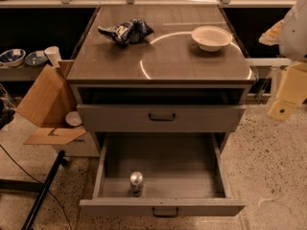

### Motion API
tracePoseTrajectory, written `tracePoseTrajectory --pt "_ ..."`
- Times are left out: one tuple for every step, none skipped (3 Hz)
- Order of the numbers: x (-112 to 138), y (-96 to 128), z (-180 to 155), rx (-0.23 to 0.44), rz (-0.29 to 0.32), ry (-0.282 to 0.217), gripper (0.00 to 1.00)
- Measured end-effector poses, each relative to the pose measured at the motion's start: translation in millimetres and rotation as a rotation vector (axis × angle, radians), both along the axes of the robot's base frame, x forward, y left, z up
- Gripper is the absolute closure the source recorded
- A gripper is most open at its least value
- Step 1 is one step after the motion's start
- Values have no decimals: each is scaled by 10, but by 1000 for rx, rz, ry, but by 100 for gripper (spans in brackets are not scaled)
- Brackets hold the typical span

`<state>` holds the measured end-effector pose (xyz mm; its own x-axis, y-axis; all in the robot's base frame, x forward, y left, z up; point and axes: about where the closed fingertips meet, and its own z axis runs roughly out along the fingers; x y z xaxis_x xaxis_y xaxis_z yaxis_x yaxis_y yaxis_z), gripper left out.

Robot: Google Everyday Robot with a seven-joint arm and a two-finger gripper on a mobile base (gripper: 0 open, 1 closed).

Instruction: Pick redbull can from middle drawer and place on counter

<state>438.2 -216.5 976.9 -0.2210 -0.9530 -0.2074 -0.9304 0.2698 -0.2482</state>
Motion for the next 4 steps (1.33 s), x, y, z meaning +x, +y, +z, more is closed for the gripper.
tracePoseTrajectory --pt "0 0 0 0 0 0 0" --pt "-38 74 -84 7 26 -8 0" --pt "-144 240 -317 44 79 -28 0" --pt "-226 414 -630 96 130 -44 0"
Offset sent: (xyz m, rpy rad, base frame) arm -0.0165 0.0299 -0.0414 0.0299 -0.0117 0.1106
